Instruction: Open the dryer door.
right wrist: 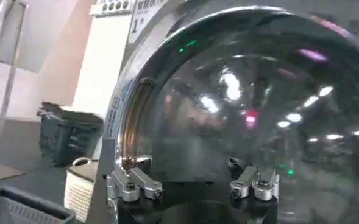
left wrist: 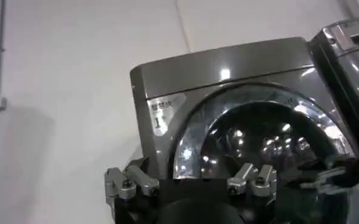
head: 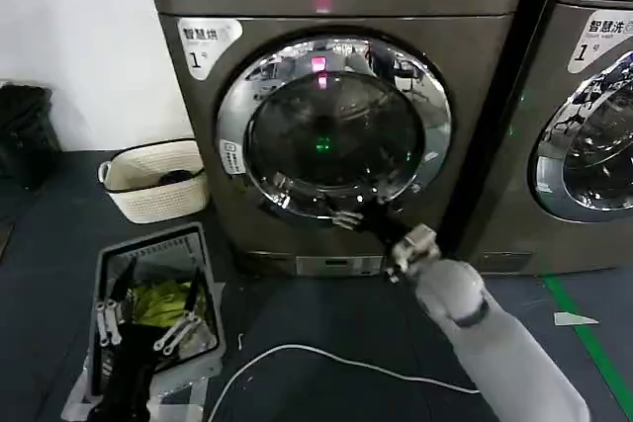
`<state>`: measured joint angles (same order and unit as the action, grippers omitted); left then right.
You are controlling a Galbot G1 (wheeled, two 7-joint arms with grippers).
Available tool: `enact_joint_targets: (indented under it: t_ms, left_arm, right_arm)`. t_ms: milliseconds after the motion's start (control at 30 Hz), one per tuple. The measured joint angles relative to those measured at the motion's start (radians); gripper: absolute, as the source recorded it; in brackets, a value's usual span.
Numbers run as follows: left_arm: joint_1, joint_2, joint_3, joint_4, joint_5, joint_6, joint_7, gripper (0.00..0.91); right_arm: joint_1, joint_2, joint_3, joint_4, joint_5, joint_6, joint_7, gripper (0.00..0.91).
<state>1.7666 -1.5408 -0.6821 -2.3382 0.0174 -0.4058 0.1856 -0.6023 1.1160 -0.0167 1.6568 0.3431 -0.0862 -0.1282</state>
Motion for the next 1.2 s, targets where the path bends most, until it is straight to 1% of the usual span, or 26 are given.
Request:
enact_joint_targets:
  t_ms: [300,533,1000,1200]
  left_arm:
    - [0.009,-0.015,-0.002,-0.012,0.013,-0.005,0.004,0.907]
    - [0.015,-0.028,0.001,-0.012,0.022,-0.014,0.005,0.907]
    - [0.028,-0.032,-0.003,-0.028,0.022,-0.017,0.005,0.907]
    - [0.031,-0.033,-0.007,-0.035,0.022,-0.016,0.005,0.907]
  right_arm:
    - [0.126,0.077,-0.081,-0.116,-0.012,0.009,0.001,0.907]
    - [0.190,0.143,-0.124,-0.197,-0.028,0.020,-0.013,0.907]
    - [0.253,0.231,-0.175,-0.300,-0.037,0.019,-0.025,0.907]
    - [0.275,0.259,-0.185,-0.343,-0.052,0.029,-0.038,0.907]
